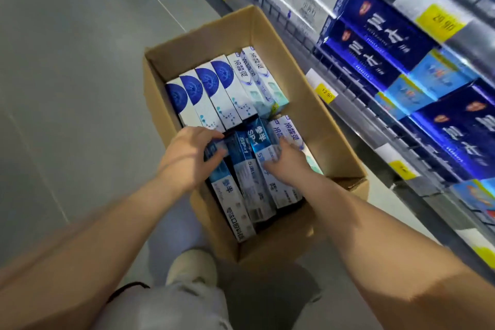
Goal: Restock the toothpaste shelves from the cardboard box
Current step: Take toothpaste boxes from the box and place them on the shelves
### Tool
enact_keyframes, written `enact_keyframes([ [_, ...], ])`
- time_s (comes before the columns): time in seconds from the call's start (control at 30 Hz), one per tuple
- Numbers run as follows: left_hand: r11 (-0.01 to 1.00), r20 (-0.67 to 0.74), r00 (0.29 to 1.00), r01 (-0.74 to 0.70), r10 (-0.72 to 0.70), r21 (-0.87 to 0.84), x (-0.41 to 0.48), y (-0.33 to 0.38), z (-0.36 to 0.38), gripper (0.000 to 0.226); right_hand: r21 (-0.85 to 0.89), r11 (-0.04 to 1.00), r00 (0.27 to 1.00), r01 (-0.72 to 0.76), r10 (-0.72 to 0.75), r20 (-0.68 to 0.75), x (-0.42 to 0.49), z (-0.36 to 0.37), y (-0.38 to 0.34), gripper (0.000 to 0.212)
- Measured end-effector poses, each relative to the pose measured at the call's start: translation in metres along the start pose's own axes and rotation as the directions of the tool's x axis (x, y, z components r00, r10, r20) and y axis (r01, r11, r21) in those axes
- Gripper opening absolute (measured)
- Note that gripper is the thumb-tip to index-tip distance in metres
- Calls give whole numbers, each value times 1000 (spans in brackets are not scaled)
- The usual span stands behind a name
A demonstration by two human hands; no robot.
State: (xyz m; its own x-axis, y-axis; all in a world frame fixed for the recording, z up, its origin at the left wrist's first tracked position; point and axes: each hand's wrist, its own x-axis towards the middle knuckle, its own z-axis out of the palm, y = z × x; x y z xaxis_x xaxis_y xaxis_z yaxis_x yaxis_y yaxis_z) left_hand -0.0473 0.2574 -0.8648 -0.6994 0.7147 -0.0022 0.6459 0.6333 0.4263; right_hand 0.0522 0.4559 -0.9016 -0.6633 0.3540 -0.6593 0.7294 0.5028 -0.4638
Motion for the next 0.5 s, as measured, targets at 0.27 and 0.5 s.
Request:
enact_keyframes([
  [0.27, 997, -33, 998, -49, 50, 55, -2, -10, 16, 32, -91, 985, 985, -148, 138, -101, 34, 28, 5, 85],
  [0.5, 999, 8, 999, -32, 32, 38, -2, -13, 17, 38, -7, 992, 984, -123, 121, -128, 29, 22, 3, 74],
])
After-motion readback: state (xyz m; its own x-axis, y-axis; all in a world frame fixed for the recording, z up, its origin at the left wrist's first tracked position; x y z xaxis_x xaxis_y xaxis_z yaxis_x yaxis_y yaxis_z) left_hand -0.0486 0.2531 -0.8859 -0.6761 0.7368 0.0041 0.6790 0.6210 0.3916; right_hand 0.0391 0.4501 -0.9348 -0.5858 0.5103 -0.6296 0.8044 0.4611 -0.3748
